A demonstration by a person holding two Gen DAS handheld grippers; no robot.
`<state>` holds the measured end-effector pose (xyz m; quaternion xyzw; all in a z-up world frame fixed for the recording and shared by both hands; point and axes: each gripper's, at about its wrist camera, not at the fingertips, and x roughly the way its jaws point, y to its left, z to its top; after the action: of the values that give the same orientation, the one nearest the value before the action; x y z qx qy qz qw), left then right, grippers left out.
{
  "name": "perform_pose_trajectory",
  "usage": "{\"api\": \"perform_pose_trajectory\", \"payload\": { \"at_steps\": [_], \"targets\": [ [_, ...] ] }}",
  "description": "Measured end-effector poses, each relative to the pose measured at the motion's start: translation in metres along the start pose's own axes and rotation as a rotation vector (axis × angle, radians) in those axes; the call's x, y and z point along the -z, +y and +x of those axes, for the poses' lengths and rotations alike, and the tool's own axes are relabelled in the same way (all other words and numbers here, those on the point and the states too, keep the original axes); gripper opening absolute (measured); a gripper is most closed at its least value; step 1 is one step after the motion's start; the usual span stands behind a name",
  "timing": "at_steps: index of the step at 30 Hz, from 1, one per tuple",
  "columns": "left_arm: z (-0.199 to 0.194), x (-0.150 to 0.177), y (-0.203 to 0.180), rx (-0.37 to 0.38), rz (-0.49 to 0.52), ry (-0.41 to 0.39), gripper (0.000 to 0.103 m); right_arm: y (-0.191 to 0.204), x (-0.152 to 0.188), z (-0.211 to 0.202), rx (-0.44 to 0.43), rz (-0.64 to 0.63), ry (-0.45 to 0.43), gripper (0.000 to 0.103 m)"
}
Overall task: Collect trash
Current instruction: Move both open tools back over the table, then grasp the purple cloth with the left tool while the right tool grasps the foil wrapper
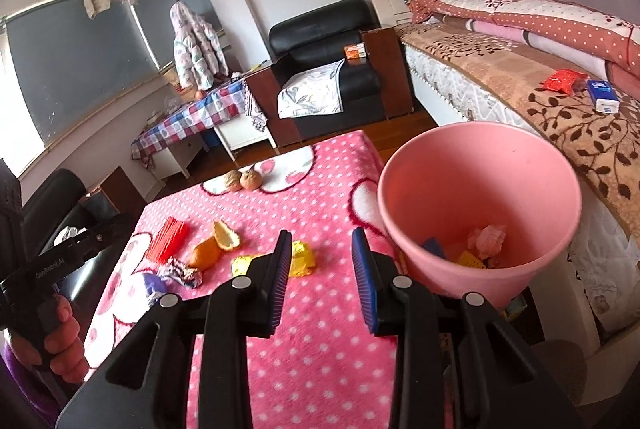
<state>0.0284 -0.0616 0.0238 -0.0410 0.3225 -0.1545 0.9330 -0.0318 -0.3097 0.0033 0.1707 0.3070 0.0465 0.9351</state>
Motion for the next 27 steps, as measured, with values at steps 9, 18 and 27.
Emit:
{"api": "perform_pose_trajectory", "payload": {
  "at_steps": [9,18,27],
  "targets": [
    [-0.015,0.038,0.047,-0.128,-0.018,0.054,0.056,0.006,0.006,0.011,-0.019,-0.015,0.037,0.031],
    [-0.001,0.075,0.071,-0.131,-0.126,0.185,0.056,0.013,0.014,0.021,-0.036,-0.034,0.075,0.031],
    [0.03,0.076,0.066,-0.124,-0.178,0.245,0.056,0.025,0.021,0.025,-0.073,-0.067,0.103,0.031]
  ]
}}
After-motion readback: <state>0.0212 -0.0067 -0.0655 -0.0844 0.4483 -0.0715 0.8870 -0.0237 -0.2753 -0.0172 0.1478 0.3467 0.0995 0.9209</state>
